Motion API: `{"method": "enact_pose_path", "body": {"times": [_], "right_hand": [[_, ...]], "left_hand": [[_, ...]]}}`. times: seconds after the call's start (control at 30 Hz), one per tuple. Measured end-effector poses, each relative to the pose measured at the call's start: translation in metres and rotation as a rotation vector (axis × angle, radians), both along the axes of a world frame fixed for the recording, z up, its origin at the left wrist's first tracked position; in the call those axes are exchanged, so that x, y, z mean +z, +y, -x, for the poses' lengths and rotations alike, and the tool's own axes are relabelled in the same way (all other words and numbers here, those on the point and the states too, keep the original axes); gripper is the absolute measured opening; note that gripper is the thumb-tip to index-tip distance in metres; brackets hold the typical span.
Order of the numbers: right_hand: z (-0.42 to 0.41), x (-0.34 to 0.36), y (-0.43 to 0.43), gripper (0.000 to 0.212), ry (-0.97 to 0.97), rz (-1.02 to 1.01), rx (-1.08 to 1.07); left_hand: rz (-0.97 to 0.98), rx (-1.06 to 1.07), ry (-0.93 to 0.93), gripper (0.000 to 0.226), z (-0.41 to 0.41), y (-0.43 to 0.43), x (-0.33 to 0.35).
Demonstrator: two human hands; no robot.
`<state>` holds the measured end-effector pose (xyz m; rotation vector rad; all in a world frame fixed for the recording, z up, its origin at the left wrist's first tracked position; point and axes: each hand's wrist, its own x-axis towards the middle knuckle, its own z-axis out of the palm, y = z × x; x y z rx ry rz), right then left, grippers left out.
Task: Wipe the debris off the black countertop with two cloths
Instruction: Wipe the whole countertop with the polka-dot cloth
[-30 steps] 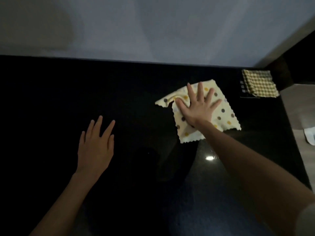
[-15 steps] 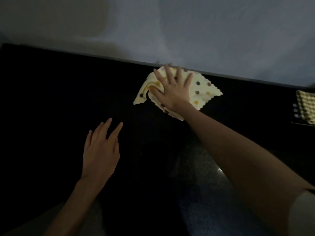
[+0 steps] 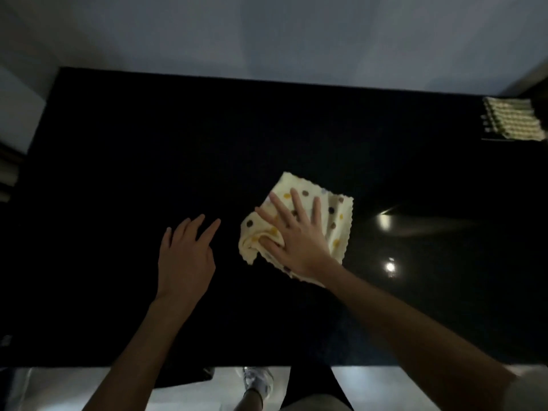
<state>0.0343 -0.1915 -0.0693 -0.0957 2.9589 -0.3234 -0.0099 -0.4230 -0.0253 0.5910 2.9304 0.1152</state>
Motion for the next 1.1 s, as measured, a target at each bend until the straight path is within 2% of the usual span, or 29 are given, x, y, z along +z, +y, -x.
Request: {"method": "enact_pose_path", "body": {"times": [0.2,0.37,0.57,0.67,0.73,0.8,0.97,1.07,1.1], "right_hand": [[-0.115,0.009,-0.057,0.062,-0.066,-0.065,-0.037],[-0.155,0.008,-0.035,0.063,-0.108,-0.051,-0.04],[-0.182,0.008,0.043,0.064,-0.14,-0.059,-0.608],[-0.156,0.005,0.033,0.061,-0.125,-0.087,-0.8],[-0.135,0.004,0.009,0.061,-0.106,-0.05,-0.848],[-0.119,0.005,-0.021,0.061,-0.1,-0.006,-0.737],[-0.122,0.009,-0.084,0.062,-0.078,-0.05,-0.236],[-0.149,0.006,-0.066,0.062,-0.038,-0.058,0.053],[-0.161,0.003,-0.05,0.063,-0.036,-0.072,0.09]], "left_hand": [[0.045,-0.082,-0.041,0.057,-0.02,-0.012,0.005],[0.03,-0.112,-0.083,0.057,-0.029,-0.007,0.005],[0.079,-0.106,-0.124,0.058,-0.032,-0.006,0.0],[0.063,-0.096,-0.111,0.059,-0.036,-0.005,-0.002],[0.042,-0.09,-0.116,0.06,-0.037,-0.006,-0.002],[0.025,-0.091,-0.13,0.062,-0.036,-0.007,-0.002],[0.038,-0.105,-0.153,0.065,-0.031,-0.013,0.0],[0.043,-0.109,-0.163,0.063,-0.031,-0.01,0.003],[0.041,-0.105,-0.166,0.063,-0.031,-0.008,0.003]]}}
